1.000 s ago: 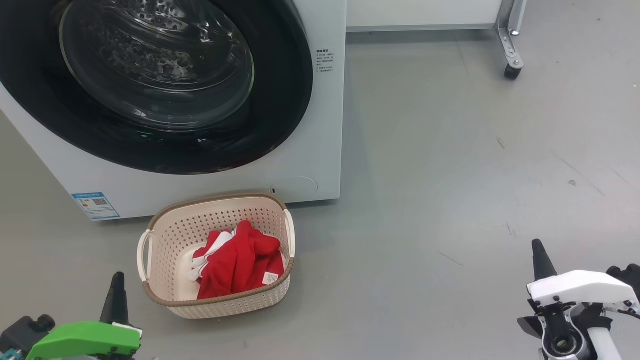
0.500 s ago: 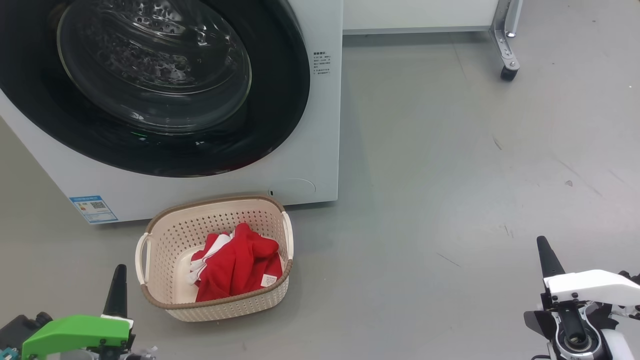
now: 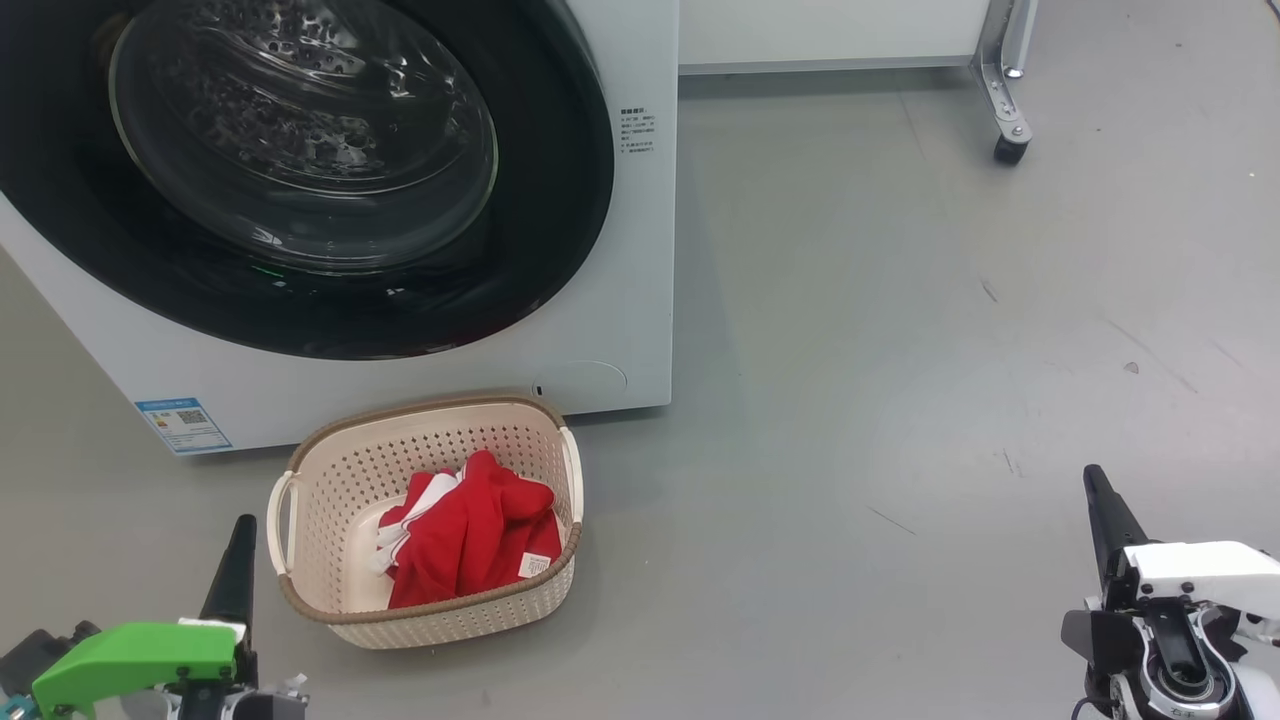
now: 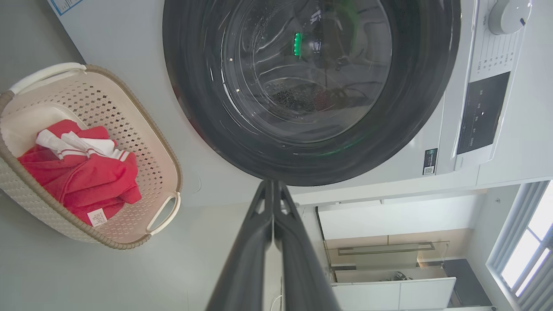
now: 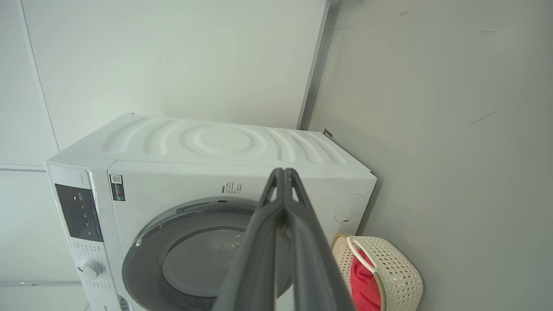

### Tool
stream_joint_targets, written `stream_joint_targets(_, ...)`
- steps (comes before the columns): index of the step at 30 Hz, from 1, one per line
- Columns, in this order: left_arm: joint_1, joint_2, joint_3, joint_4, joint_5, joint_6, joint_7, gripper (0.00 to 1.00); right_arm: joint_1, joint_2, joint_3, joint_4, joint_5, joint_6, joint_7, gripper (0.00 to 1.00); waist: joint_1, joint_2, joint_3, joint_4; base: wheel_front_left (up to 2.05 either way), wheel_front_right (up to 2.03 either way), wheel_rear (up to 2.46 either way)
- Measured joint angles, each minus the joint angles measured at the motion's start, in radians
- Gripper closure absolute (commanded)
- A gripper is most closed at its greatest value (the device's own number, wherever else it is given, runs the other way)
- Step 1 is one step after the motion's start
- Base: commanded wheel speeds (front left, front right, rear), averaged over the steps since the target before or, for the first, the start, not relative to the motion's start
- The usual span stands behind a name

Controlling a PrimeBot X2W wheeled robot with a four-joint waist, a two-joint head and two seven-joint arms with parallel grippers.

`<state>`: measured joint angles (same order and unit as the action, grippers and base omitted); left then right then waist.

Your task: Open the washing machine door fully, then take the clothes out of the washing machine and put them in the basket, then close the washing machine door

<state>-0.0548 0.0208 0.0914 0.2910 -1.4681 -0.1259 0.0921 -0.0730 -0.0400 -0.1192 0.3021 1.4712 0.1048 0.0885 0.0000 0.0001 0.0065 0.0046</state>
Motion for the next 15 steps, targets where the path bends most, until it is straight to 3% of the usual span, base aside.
stream_joint_targets(10, -0.012, 0.003, 0.001, -0.004, -0.125, 0.0, 0.03, 1.0, 0.0, 0.0, -0.025, -0.011, 0.122, 0.013, 0.03, 1.0, 0.0, 0.0, -0.004, -0.005, 0.0, 0.0, 0.0)
stream_joint_targets(15, -0.012, 0.004, 0.001, -0.006, -0.126, 0.0, 0.03, 1.0, 0.0, 0.0, -0.026, -0.012, 0.124, 0.017, 0.03, 1.0, 0.0, 0.0, -0.004, -0.005, 0.0, 0.0, 0.0)
